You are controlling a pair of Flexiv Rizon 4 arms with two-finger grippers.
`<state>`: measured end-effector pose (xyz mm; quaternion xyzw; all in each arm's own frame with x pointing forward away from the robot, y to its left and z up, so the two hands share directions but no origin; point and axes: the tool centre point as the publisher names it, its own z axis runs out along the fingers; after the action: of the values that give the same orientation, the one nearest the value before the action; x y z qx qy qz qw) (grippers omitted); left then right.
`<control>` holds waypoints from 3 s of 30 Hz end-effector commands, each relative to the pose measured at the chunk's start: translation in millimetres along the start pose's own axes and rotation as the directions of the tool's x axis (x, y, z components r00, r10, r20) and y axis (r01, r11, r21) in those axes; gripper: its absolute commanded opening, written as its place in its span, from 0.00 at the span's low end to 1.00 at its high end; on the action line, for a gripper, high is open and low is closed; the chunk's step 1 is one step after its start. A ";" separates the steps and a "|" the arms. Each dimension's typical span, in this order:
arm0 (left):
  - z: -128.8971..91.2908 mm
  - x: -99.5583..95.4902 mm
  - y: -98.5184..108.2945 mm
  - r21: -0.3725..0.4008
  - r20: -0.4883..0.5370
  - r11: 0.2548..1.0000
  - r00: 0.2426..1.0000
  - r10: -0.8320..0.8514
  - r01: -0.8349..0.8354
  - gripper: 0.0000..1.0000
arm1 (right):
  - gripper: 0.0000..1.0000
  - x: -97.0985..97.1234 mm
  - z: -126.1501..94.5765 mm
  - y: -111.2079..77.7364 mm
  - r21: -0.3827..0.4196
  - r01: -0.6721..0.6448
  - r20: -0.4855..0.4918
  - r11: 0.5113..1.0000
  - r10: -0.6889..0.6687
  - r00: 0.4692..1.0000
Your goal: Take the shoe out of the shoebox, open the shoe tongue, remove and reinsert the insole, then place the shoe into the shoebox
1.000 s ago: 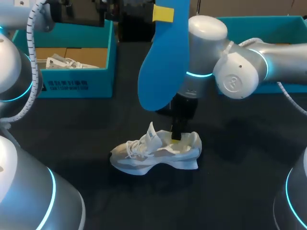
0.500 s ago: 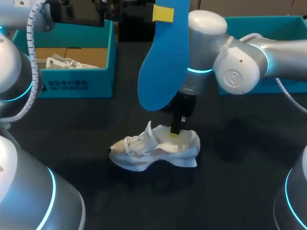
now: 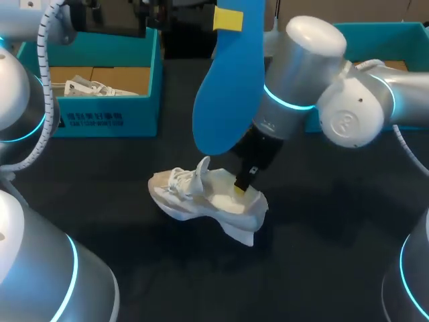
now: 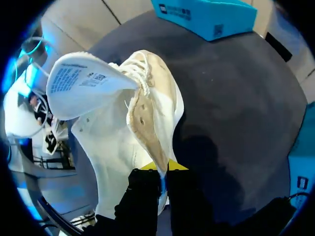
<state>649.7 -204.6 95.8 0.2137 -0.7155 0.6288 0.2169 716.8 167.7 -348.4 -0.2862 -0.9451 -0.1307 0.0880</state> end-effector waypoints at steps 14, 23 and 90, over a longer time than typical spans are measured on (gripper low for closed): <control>0.8 -0.5 -0.8 -0.003 0.000 1.000 1.000 0.000 0.000 0.00 | 0.00 6.0 -4.8 -3.6 -0.061 -0.087 0.054 0.994 0.090 0.994; 0.8 -0.5 -0.8 -0.003 0.000 1.000 1.000 0.000 0.000 0.00 | 0.00 20.4 0.1 -11.5 -0.300 -0.370 0.183 0.879 0.434 0.882; 0.8 -0.5 -0.8 -0.003 0.000 1.000 1.000 0.000 0.000 0.00 | 0.00 46.7 42.7 -20.7 -0.347 -0.779 -0.063 0.522 0.816 0.575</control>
<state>649.8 -204.6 95.9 0.2137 -0.7155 0.6288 0.2169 661.2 188.3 -378.6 -0.7054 -0.6740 -0.2172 0.0301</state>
